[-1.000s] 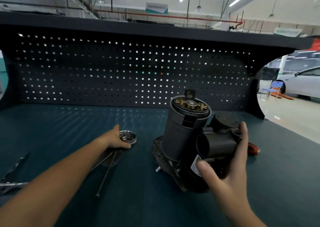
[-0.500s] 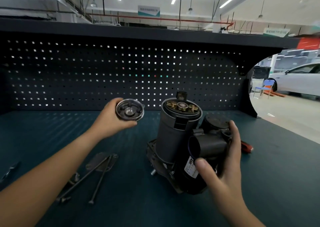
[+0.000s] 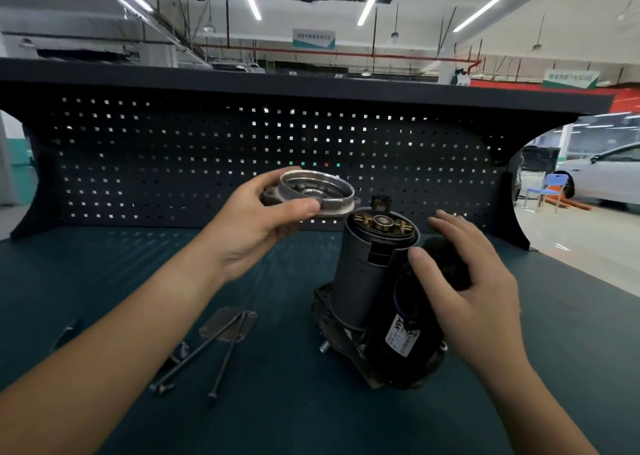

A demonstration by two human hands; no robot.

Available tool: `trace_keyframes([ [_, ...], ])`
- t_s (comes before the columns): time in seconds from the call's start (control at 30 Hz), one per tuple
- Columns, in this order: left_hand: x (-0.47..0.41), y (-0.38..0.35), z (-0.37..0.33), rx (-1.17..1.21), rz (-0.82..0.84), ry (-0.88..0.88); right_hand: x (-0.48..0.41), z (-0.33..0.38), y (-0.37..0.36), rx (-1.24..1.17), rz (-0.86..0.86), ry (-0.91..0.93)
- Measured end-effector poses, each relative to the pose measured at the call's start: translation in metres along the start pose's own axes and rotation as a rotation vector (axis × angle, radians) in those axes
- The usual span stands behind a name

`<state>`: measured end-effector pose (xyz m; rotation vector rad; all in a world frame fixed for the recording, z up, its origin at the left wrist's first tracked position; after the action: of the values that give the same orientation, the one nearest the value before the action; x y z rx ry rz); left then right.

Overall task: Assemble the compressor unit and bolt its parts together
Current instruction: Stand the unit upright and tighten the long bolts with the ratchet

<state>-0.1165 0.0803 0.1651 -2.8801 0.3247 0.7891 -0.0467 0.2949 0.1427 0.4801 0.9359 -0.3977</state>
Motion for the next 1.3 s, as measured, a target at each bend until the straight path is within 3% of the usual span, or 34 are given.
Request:
trace_keyframes([
  [0.1, -0.005, -0.005, -0.004, -0.089, -0.005, 0.019, -0.012, 0.009, 0.001, -0.084, 0.030, 0.014],
  [0.27, -0.027, -0.019, -0.041, -0.811, 0.043, -0.033, -0.016, -0.011, 0.006, -0.336, -0.076, -0.116],
  [0.37, -0.039, -0.046, -0.066, -1.184, 0.181, -0.111, -0.004, -0.034, 0.003, -0.473, -0.142, -0.210],
  [0.47, -0.045, -0.081, -0.079, -1.510, 0.376, -0.123, 0.008, -0.051, -0.009, -0.537, -0.099, -0.279],
  [0.6, -0.052, -0.121, -0.065, -1.849, 0.616, -0.063, 0.014, -0.051, -0.015, -0.540, -0.065, -0.245],
  [0.8, -0.068, -0.151, -0.046, -1.922, 0.711, -0.079, 0.017, -0.051, -0.015, -0.545, -0.074, -0.217],
  [1.07, -0.075, -0.143, -0.022, -1.538, 0.671, -0.052, 0.019, -0.051, -0.016, -0.548, -0.065, -0.218],
  [1.3, -0.067, -0.133, -0.011, -1.582, 0.692, 0.010, 0.021, -0.053, -0.018, -0.549, -0.061, -0.242],
])
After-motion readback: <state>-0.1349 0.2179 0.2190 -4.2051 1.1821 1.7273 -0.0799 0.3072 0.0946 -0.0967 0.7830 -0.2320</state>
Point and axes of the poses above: each hand's wrist, its own x-axis away from the middle knuckle, its own y-axis out of the back of the hand, z = x × y, the point moved 10 cm from there along -x, towards the middle knuckle, and after that the axes turned 2 degrees about z, right-handed, at the moved point
